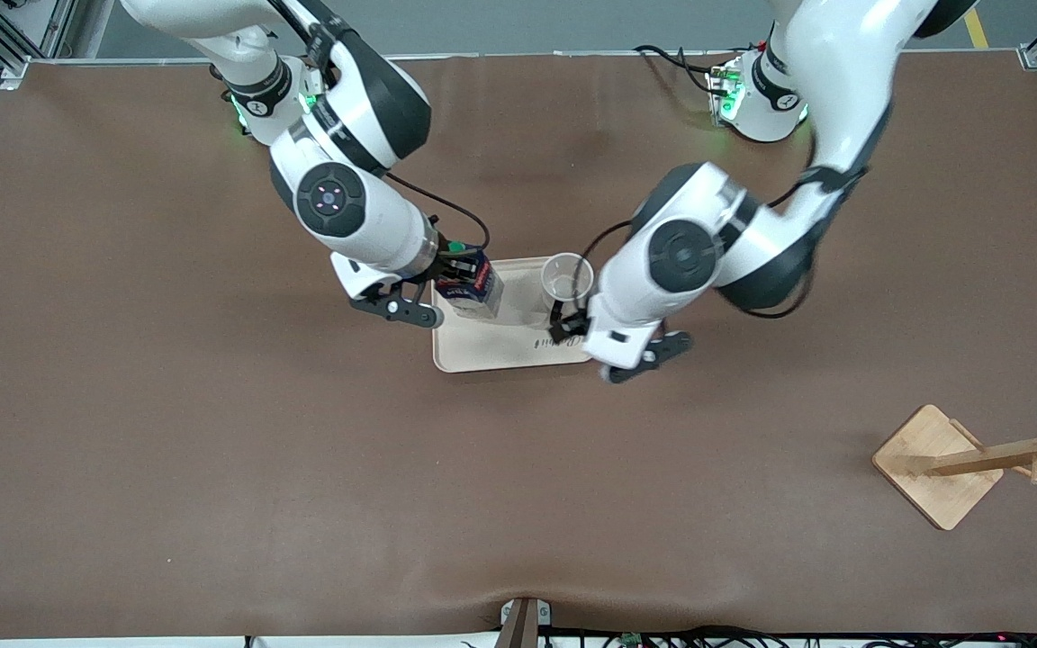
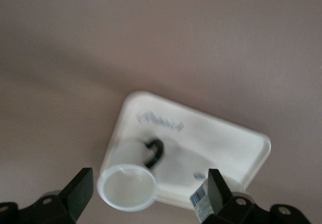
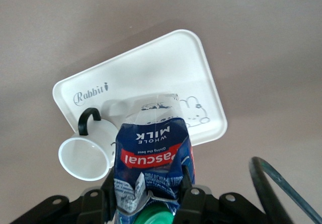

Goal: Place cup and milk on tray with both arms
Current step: 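Release the mug on the tray while the right gripper lowers the carton onto it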

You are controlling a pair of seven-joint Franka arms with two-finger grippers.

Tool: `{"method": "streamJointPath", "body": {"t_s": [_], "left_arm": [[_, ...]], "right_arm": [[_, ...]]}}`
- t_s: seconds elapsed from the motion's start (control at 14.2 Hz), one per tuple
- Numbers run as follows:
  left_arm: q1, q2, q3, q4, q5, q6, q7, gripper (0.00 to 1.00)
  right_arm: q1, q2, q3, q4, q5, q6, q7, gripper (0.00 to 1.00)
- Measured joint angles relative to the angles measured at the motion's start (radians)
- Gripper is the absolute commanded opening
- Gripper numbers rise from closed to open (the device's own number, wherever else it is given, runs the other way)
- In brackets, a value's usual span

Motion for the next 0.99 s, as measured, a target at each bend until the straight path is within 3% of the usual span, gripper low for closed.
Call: {"method": "streamJointPath", "body": {"t_s": [0.21,0.35,0.49,0.56,0.85,0.99], "left_arm": [[0.063,-0.091,0.002,-0.001,0.12,-0.064,0.004,1.0],[0.099,-0.133,0.003,-0.002,0.153,-0.092,0.046,1.0],[0.151,-0.183,0.004,-0.001,0.156,-0.13,0.14,1.0],[0.183,-0.213,0.004,-0.001,0.156,-0.151,0.192,1.0],[0.275,-0.332,0.004,-0.001,0.156,-0.24,0.368,1.0],[0.302,-0.378,0.004,-0.001,0.139,-0.277,0.425,1.0]], "right_arm": [[0.015,0.037,0.0,0.001,-0.059,0.013,0.0,0.31],[0.015,0.057,-0.001,0.002,-0.114,0.011,0.0,0.39],[0.016,0.07,-0.001,0.003,-0.126,0.014,0.0,0.91],[0.016,0.071,-0.001,0.006,-0.127,0.014,0.0,1.0],[0.016,0.072,-0.001,0.027,-0.127,0.008,0.0,1.0],[0.015,0.072,-0.002,0.086,-0.127,-0.065,0.0,1.0]]}}
